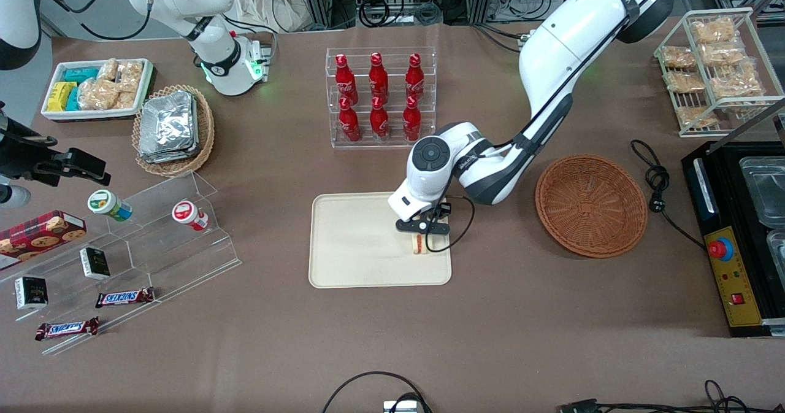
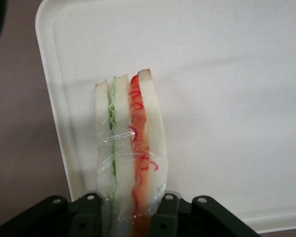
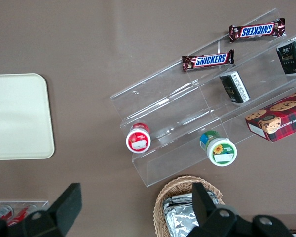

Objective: Place sandwich from basket to tray
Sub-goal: 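Lower the sandwich onto the cream tray with the left gripper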

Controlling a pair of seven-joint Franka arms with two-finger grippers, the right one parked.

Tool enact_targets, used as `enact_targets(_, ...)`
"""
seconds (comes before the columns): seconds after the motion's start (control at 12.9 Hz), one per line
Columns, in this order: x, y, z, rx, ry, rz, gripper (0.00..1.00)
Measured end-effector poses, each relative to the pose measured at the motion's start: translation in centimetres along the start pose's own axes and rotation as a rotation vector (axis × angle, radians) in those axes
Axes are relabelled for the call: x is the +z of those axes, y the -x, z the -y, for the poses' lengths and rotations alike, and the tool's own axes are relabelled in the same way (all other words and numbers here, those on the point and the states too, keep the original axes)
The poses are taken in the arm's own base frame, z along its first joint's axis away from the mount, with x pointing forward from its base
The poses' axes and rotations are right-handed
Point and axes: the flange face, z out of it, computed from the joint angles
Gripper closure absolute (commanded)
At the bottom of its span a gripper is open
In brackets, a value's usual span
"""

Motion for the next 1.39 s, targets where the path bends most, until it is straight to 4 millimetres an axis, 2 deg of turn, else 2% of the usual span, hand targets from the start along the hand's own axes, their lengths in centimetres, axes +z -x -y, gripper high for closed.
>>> enact_targets(0.23, 0.48, 0.13, -0.07, 0.001, 0.0, 0.006, 0.69)
enact_targets(0.54, 0.63, 0.17, -0.08, 0.001, 0.0, 0.009, 0.55)
enact_targets(0.62, 0.65, 0.16, -0.08, 0.001, 0.0, 0.009, 0.46)
enact_targets(0.7, 0.69, 0.16, -0.07, 0.001, 0.0, 0.009, 0.32)
enact_targets(0.77, 0.77, 0.16, -0.07, -0.003, 0.0, 0.01, 0.12)
enact_targets(0.85, 0.89, 0.18, -0.06, -0.008, -0.001, 0.011, 0.0)
enact_targets(1.08, 1.14, 0.13, -0.08, -0.014, -0.008, -0.005, 0.0)
enact_targets(1.39, 0.28, -0.74, -0.19, -0.05, 0.004, -0.028, 0.0)
